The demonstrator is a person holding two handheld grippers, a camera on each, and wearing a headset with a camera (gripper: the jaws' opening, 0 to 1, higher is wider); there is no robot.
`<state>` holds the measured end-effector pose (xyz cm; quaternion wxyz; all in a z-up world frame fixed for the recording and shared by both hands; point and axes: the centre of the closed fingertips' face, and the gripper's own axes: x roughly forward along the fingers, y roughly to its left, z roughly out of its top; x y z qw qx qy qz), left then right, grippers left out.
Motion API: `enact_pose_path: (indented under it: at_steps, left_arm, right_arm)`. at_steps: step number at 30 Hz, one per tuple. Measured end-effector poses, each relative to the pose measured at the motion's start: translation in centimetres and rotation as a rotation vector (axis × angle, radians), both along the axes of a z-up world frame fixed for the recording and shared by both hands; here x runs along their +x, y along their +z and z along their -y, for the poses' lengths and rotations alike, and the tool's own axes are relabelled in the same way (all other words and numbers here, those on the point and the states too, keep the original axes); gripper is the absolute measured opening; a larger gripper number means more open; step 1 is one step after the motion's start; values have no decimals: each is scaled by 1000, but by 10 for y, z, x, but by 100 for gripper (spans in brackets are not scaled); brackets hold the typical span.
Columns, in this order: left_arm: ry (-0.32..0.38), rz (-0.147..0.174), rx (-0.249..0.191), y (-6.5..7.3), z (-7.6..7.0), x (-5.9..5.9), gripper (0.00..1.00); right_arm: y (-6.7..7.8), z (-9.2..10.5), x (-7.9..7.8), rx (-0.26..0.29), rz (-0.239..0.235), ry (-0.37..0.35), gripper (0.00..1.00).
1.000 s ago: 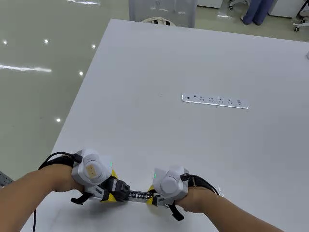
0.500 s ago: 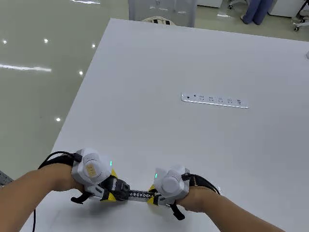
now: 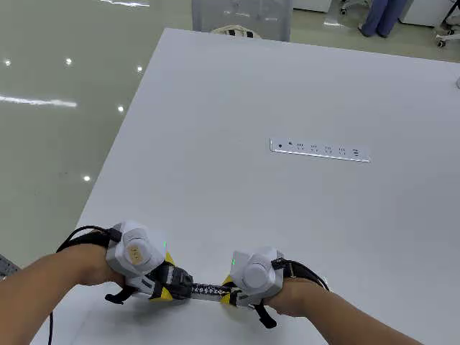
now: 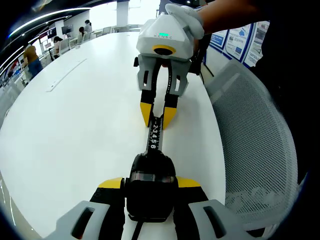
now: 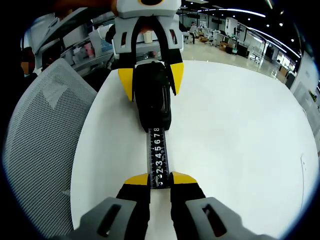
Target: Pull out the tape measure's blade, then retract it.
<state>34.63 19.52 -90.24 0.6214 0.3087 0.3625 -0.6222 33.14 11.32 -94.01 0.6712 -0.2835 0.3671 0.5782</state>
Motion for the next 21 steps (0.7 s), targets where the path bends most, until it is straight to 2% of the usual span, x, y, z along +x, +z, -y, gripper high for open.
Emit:
enact_pose_path:
  at_steps: [21]
  left_arm:
    - [0, 1, 4, 1, 0, -1, 34]
  right_arm:
    - [1, 6, -1, -8, 4, 3, 14]
